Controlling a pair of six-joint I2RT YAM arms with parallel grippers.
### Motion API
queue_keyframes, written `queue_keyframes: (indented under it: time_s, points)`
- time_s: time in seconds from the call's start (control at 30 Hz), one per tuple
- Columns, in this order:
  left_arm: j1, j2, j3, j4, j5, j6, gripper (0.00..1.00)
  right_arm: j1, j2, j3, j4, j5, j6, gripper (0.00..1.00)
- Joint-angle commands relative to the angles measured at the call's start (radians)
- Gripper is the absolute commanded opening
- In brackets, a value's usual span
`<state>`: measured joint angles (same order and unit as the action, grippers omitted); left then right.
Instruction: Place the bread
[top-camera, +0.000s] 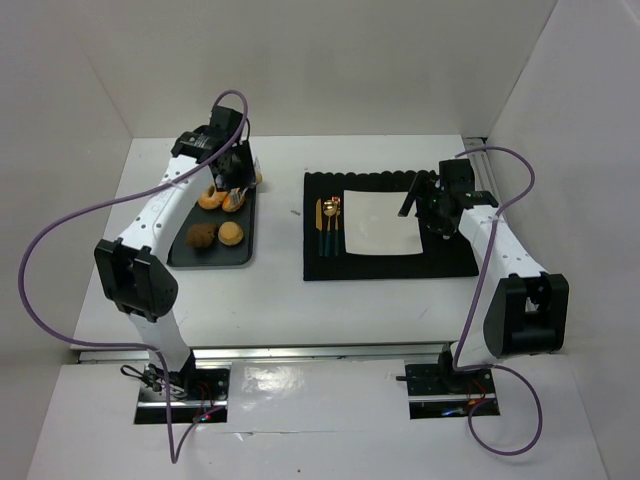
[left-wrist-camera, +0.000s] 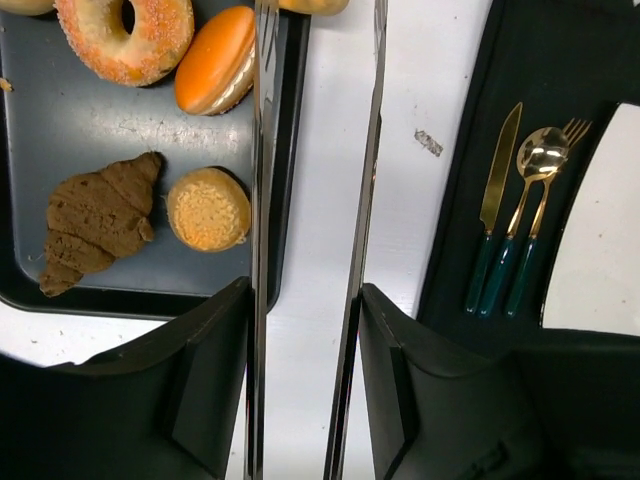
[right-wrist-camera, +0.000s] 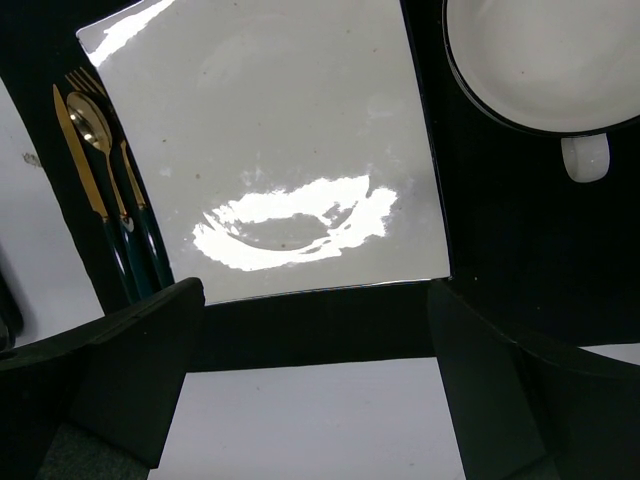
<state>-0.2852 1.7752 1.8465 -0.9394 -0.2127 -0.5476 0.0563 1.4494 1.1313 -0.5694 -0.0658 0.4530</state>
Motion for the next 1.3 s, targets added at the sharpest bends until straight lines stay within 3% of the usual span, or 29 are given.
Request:
queue_keyframes:
  time_s: [0.0,0.57,1.03,1.2,1.27]
  points:
    - [0.006,0.018,0.065,-0.01,0.004,0.032,0.57,0.007,-0.029,0.021,0.026,0.012,0.007,1.0]
    - [-0.071,0.234,0.22,-0.009,-0.231,0.003,0.63,0.007,-0.029,0.021,0.017,0.012,-0.002,1.0]
    - [-0.091,0.355,0.289,-0.051,-0.286,-0.044,0.63,-0.012,-0.029,0.022,0.008,0.023,-0.02,1.0]
    - [-0.1,0.366,0.3,-0.061,-0.286,-0.045,0.58,-0.012,-0.02,0.022,0.008,0.034,-0.03,1.0]
    - [-0.1,0.366,0.3,-0.07,-0.295,-0.045,0.47,-0.012,-0.009,0.022,0.008,0.034,-0.03,1.0]
